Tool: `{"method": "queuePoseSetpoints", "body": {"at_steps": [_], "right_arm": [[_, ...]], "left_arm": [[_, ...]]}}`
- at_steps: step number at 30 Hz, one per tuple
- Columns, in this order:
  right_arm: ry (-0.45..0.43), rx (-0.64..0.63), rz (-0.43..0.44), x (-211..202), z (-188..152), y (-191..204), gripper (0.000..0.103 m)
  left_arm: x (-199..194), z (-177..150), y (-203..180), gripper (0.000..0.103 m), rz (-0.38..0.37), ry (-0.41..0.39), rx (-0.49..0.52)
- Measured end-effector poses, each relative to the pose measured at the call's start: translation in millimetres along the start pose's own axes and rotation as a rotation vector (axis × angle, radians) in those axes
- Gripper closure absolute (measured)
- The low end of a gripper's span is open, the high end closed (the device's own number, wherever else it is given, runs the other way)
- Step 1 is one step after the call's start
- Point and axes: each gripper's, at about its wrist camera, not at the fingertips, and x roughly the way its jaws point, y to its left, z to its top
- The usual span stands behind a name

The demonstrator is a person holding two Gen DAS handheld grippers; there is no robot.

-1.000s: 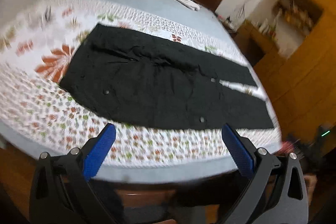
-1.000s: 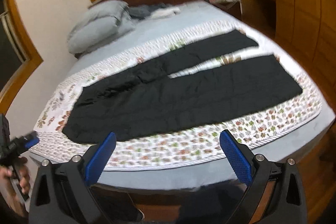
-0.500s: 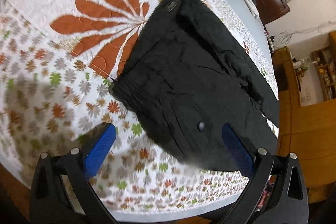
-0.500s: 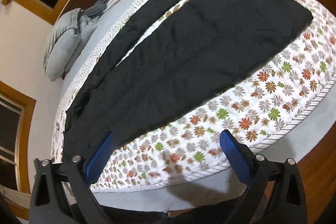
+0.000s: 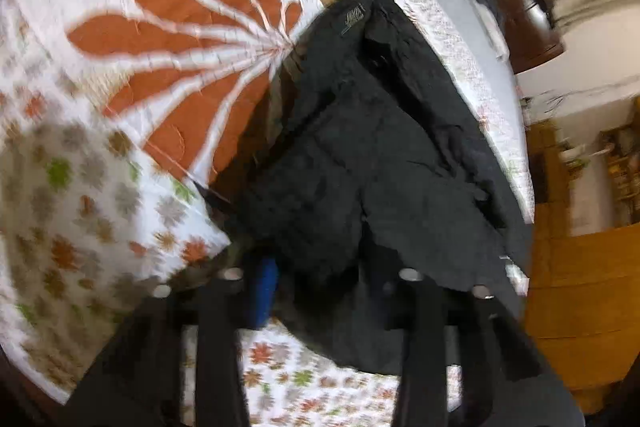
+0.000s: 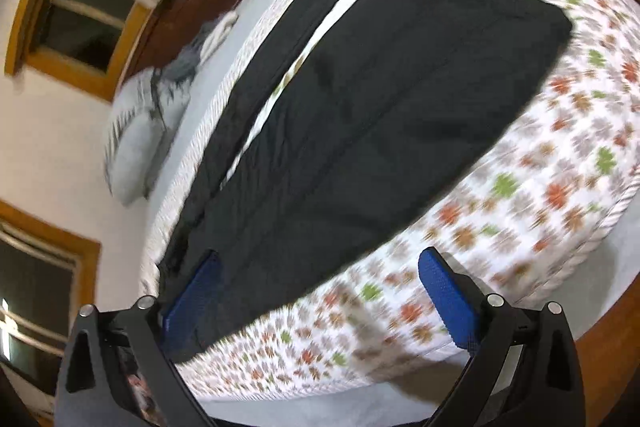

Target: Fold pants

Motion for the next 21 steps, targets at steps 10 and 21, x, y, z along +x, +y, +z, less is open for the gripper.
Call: {"method": "queuePoseSetpoints", "body": {"at_steps": [10,21], "right_arm": [[-0.101,0.203,0.081,-17,40,-63,0.026],[-0.139,0.248,0.133,5,65,-73,0.096]], "left_arm": [[1,-5,5,0.077,-0.029,-0.016,-0.025],[2,-2,-8,0.082,0.060,-0.010,-0.032]]}}
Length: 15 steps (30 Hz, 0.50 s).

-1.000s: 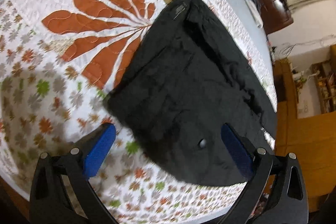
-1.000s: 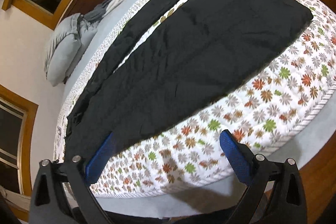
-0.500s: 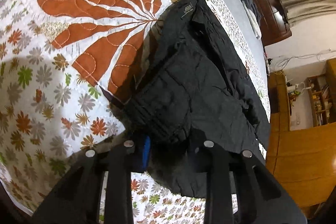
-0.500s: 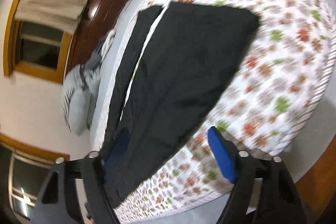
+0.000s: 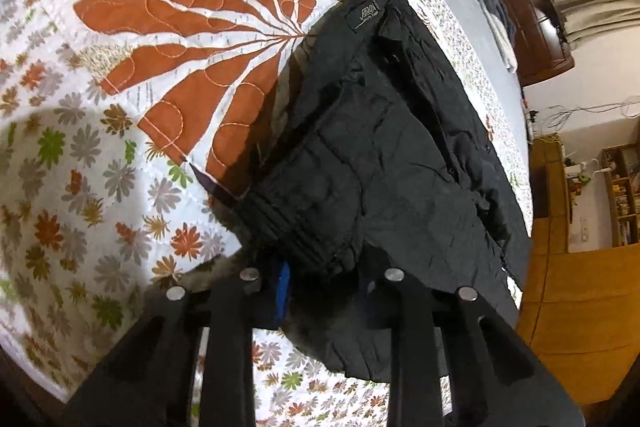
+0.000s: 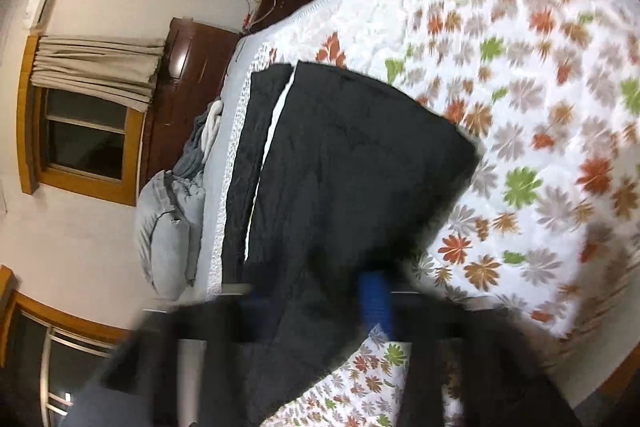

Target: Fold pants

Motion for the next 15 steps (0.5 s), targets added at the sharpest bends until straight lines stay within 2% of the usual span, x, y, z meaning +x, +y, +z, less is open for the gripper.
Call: {"method": "queuePoseSetpoints", "body": {"at_steps": [3,8,15], "right_arm": [[-0.012,-0.045,-0.017,-11,-10,7,0.097],[0.025,-0.092,-0.035,-25,-29,19,0.097],[0.127,-0.149,-0.076,-17,-66,22,0.098]], "left_arm": [[-10,2,-8,0.083,0.042,0.010,0.007],[-42,9,-3,0.084,0.053,0.020,0.000],[-75,2,56,0.084,0.081,0.027,-0.063]]}}
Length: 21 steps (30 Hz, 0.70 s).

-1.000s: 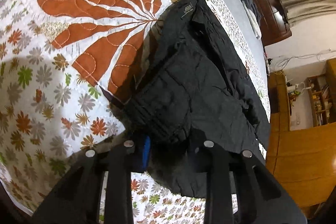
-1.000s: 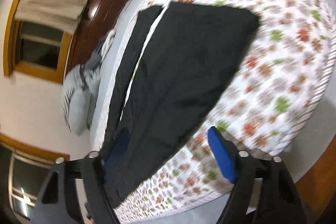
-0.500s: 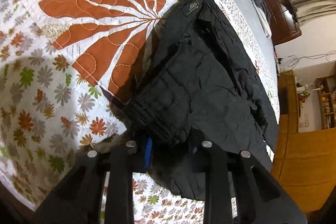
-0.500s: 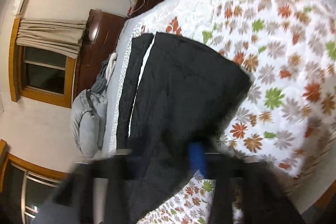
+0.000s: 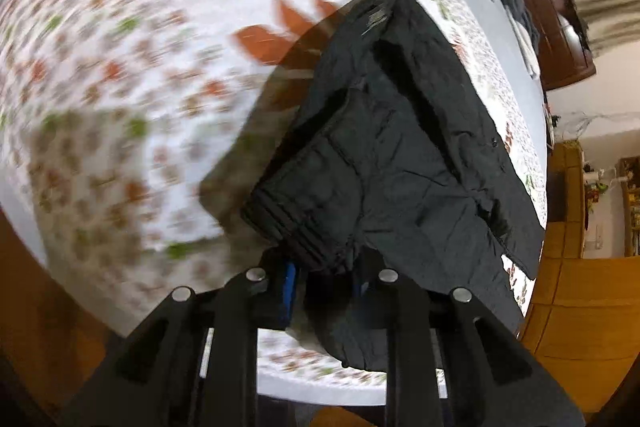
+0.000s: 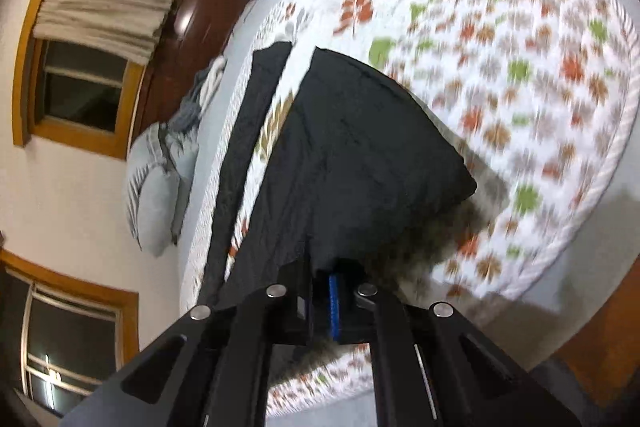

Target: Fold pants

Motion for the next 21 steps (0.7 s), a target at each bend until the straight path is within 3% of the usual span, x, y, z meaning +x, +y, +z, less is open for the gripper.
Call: {"method": "queuePoseSetpoints", "body": {"at_steps": [3,5,6,7,8,9,10,15,16,18,21], "right_arm": [[0.038,-0.004,-0.062,18,-7,-6,0.097],[0.056,-0.022,-0.097,24,-8,-8,0.094],[0.069,-0.022,-0.094,24,-6,-6,0.086],[0.087,-0.021,-0.088,23,-4,-3,0.079],[0.103,-0.025,-0.079,20,-2,2,0.056],[0.102,-0.048,-0.094,9,2,11,0.037],[0.091,-0.071,-0.120,0,5,14,0.031],[0.030,-0.199,-0.248,-45,30,50,0.026],[0.018,-0.229,-0.247,-50,35,57,0.024],[0.018,-0.269,-0.209,-43,43,85,0.010],[0.044,-0.324,-0.162,-9,52,123,0.008]], "left_arm": [[4,0,21,0.083,-0.019,0.000,-0.037],[6,0,20,0.076,-0.031,-0.003,0.001],[4,0,19,0.075,-0.038,-0.003,0.017],[1,1,17,0.064,-0.040,-0.007,0.032],[-5,1,17,0.040,-0.029,-0.019,0.044],[-18,2,16,0.028,-0.004,-0.053,0.061],[-35,3,14,0.015,0.020,-0.106,0.087],[-81,31,-14,0.008,0.016,-0.205,0.220],[-82,42,-23,0.005,0.016,-0.206,0.240],[-69,70,-49,0.003,0.007,-0.163,0.287],[-38,115,-82,0.003,0.045,-0.116,0.338]]}}
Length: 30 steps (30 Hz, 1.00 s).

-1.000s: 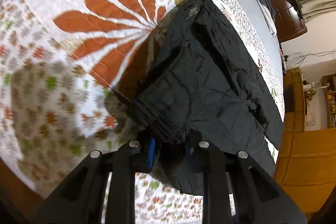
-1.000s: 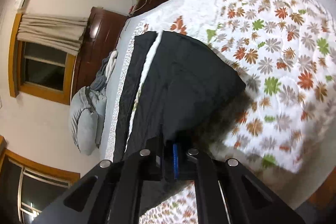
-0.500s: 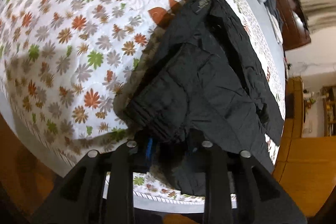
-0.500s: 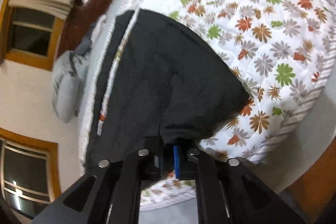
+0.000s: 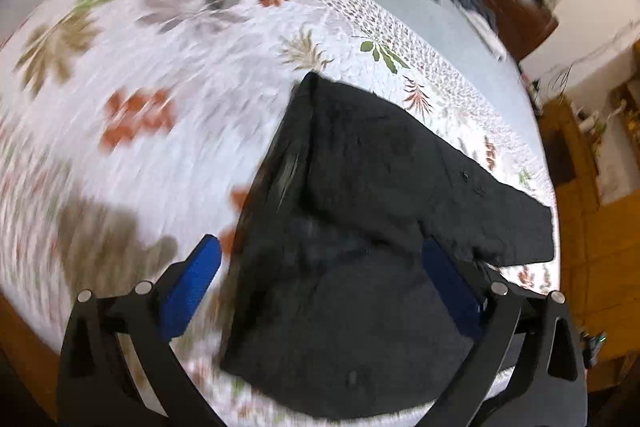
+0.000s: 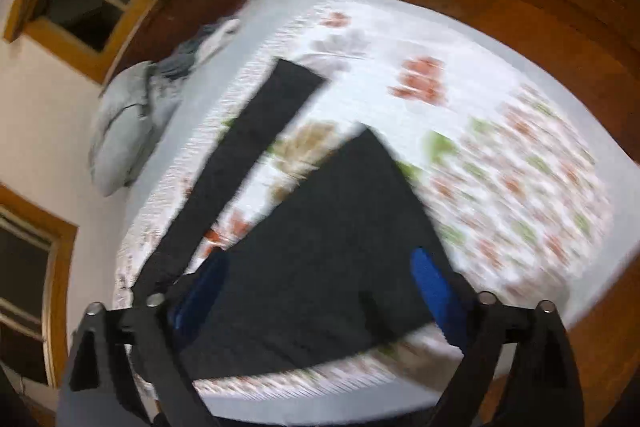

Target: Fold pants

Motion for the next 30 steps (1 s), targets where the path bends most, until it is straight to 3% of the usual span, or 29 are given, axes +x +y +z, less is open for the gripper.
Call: {"method": "queuePoseSetpoints", "body": {"at_steps": [6,11,14,15,16,17,22,24,25,26,30], "right_arm": [[0.115,-0.050,0.012,107,54,67,0.008],[0.162,-0.077,0.008,172,91,94,0.008],[0.174,-0.100,-0.020,207,115,110,0.008],[0.175,-0.103,-0.022,214,121,113,0.008],[0.176,-0.109,-0.023,220,126,117,0.008],[0.179,-0.115,-0.023,226,131,119,0.008],[0.199,-0.165,0.011,246,163,128,0.008],[0.209,-0.193,0.007,252,180,130,0.008],[0.216,-0.201,-0.002,255,190,128,0.008],[0.221,-0.211,-0.017,257,201,126,0.008],[0.230,-0.246,-0.059,269,239,117,0.008]], "left_arm": [[72,82,-19,0.003,0.015,0.015,0.057],[125,125,-14,0.004,0.023,0.041,0.059],[161,138,-8,0.006,0.033,0.111,0.069],[168,138,-8,0.009,0.018,0.140,0.082],[174,137,-9,0.023,0.001,0.170,0.105],[179,135,-10,0.031,-0.008,0.193,0.140],[177,131,-10,0.031,-0.140,0.232,0.181],[179,129,-15,0.038,-0.127,0.240,0.213],[181,129,-13,0.052,-0.113,0.242,0.208],[182,129,-11,0.057,-0.111,0.243,0.193],[181,130,-4,0.063,-0.133,0.221,0.139]]}}
